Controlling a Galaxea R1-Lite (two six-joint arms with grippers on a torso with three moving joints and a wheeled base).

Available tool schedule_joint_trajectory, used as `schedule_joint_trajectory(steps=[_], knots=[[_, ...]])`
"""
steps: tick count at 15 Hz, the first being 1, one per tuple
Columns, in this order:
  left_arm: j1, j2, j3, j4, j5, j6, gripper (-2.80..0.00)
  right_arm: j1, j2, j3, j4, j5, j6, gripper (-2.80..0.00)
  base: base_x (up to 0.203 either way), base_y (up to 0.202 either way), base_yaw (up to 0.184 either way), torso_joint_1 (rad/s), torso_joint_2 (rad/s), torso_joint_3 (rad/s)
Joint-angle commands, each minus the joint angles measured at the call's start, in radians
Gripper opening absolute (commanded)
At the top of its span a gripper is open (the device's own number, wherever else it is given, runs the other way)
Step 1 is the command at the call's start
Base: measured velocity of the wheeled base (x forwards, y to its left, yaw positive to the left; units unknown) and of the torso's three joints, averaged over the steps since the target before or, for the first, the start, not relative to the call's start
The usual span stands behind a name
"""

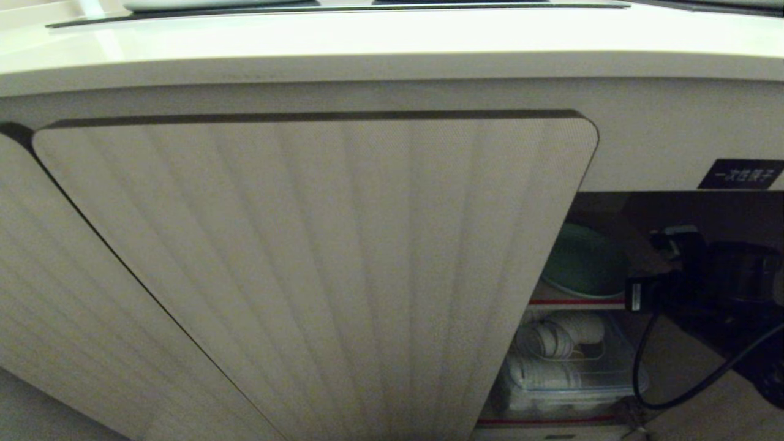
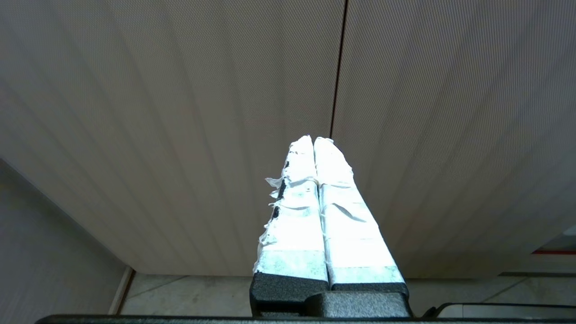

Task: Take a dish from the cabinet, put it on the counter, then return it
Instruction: Take the plate from the cabinet

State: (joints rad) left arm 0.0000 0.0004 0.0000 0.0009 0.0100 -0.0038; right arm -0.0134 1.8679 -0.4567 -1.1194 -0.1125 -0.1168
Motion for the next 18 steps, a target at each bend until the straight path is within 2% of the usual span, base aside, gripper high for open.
schedule_joint_trajectory(steps=[1,4,5,18], knots=[[0.0,0.0,0.0,0.001,0.001,-0.001,-2.8,0.0,0.01,-0.008,-0.007,-0.013,-0.001,-2.8,0.0,0.0,0.0,0.0,0.0,0.0],[0.0,0.0,0.0,-0.001,0.001,-0.001,-2.8,0.0,0.015,-0.014,-0.005,-0.024,0.0,-2.8,0.0,0.0,0.0,0.0,0.0,0.0],[0.0,0.0,0.0,-0.001,0.001,-0.001,-2.8,0.0,0.016,-0.016,-0.005,-0.023,0.0,0.0,0.0,0.0,0.0,0.0,0.0,0.0],[0.0,0.0,0.0,0.0,0.001,-0.001,-2.8,-0.001,0.019,-0.043,0.007,-0.06,0.025,0.0,0.0,0.0,0.0,0.0,0.0,0.0]])
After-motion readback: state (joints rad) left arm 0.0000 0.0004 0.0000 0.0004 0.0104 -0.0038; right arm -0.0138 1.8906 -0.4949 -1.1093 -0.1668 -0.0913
